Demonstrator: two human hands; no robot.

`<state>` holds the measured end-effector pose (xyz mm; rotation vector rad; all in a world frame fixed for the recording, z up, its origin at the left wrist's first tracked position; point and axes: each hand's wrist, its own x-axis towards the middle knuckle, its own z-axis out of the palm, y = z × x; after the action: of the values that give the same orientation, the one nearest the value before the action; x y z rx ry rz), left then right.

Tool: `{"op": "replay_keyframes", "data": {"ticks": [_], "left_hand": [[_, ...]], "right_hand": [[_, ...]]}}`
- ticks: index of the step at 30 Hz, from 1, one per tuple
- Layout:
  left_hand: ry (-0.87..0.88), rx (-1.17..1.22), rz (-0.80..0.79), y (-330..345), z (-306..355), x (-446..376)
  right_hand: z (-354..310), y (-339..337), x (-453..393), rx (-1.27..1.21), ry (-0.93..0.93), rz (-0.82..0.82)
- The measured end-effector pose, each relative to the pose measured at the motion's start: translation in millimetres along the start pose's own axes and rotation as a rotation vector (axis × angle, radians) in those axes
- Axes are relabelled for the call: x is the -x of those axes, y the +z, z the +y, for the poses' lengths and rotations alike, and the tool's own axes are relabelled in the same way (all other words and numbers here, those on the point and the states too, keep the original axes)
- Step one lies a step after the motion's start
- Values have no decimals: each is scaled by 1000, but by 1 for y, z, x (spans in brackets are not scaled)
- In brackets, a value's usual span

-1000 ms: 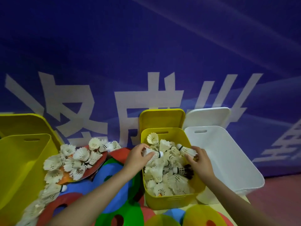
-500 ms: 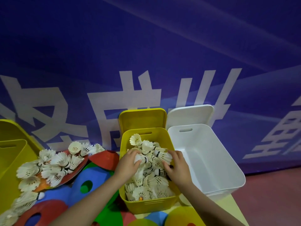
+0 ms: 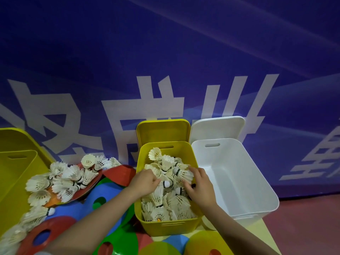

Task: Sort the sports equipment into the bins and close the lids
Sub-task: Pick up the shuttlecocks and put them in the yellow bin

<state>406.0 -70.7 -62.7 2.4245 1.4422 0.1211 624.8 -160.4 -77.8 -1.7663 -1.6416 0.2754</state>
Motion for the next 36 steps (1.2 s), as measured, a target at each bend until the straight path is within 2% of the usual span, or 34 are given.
{"op": "replay_keyframes", "data": {"ticks": [4, 7, 11, 16, 18, 22, 30, 36], "left_hand": [[-60, 3, 221, 0, -15, 6], [-157, 151, 284, 3, -23, 9], [-235, 445, 357, 7, -26, 15], [-319, 617, 437, 13, -26, 19], [-319, 651, 448, 14, -28, 21], [-314, 687, 463, 18, -33, 20], [-316, 746, 455, 23, -36, 16], [-310, 862, 320, 13, -35, 16]], "right_hand": [[-2, -1, 0, 70, -76, -39], [-8, 2, -9, 148, -145, -116], [-25, 19, -34, 112, 21, -144], [-33, 49, -55, 80, 171, -232], [-30, 65, -54, 53, 198, -280], [-26, 83, -46, 42, 221, -255], [-27, 84, -45, 1, 245, -368], [-32, 65, -43, 58, 160, -399]]}}
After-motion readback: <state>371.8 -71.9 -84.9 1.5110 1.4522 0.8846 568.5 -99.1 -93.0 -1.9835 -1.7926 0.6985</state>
